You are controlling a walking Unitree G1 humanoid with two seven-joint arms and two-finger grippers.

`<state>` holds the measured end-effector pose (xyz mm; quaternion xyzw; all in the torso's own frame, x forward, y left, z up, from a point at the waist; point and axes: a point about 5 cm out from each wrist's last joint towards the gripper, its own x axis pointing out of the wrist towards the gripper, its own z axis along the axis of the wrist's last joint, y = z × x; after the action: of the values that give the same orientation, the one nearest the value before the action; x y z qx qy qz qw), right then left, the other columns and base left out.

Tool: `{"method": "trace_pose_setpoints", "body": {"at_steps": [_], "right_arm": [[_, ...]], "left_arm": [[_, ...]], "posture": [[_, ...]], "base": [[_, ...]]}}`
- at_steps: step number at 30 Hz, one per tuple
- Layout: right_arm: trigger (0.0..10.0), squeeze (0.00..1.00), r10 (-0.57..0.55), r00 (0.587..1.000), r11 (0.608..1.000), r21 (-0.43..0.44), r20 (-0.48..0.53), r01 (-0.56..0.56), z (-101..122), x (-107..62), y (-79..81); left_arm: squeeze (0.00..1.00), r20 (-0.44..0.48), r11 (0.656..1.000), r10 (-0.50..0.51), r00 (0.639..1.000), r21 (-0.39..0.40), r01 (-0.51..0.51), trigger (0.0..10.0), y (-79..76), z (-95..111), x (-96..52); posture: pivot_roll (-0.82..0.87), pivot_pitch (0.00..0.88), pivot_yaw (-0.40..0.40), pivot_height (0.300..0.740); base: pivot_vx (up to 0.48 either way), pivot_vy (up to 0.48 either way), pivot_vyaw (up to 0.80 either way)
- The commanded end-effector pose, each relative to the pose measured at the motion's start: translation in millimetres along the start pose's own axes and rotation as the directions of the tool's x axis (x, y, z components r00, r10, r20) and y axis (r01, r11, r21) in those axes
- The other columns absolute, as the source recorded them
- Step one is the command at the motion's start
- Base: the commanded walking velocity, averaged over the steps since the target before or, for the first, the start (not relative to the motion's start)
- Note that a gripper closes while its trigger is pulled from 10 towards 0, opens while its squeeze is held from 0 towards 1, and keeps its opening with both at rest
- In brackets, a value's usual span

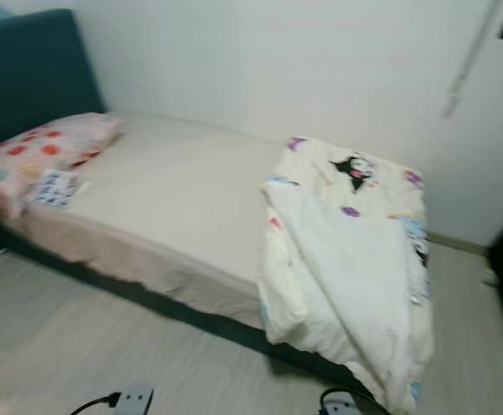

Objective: Clean up the room

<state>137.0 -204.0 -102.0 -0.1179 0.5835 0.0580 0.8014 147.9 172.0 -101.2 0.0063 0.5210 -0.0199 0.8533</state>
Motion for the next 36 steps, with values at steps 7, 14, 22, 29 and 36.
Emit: {"method": "trace_pose_setpoints", "body": {"at_steps": [7,14,22,29,36], "right_arm": [[10.0,0.0,-0.016,1.0,1.0,0.003,0.0,0.016,0.6,-0.5,-5.1],[10.0,0.0,-0.022,1.0,1.0,0.002,0.02,0.022,3.1,-0.8,-7.5],[10.0,0.0,-0.016,0.999,1.0,0.024,0.036,0.015,4.1,-0.9,-7.2],[10.0,0.0,-0.001,0.999,1.0,0.031,0.051,-0.001,5.2,-0.8,-5.1],[10.0,0.0,0.002,0.998,0.999,0.035,0.064,-0.004,5.8,-0.7,-4.2]], "left_arm": [[0.0,0.02,1.0,-0.013,1.0,-0.01,0.014,10.0,-1.9,5.4,0.7],[0.0,0.028,1.0,-0.028,0.999,0.006,0.028,10.0,-5.8,8.0,1.2],[0.0,0.014,1.0,-0.008,1.0,0.028,0.008,10.0,-3.2,5.4,0.9],[0.0,0.012,1.0,-0.006,1.0,0.026,0.006,10.0,-0.8,4.1,0.5],[0.0,0.011,1.0,-0.015,1.0,0.024,0.014,10.0,-1.9,3.5,0.5]], "posture": [[-0.11,0.0,-0.01,0.735],[-0.12,0.0,-0.013,0.735],[-0.12,0.0,-0.006,0.735],[-0.12,0.0,-0.004,0.735],[-0.12,0.0,-0.003,0.735]], "base": [[0.0,0.0,-0.73],[0.0,0.0,-0.62],[0.286,0.0,0.0],[0.396,0.0,0.0],[0.418,0.0,0.0]]}}
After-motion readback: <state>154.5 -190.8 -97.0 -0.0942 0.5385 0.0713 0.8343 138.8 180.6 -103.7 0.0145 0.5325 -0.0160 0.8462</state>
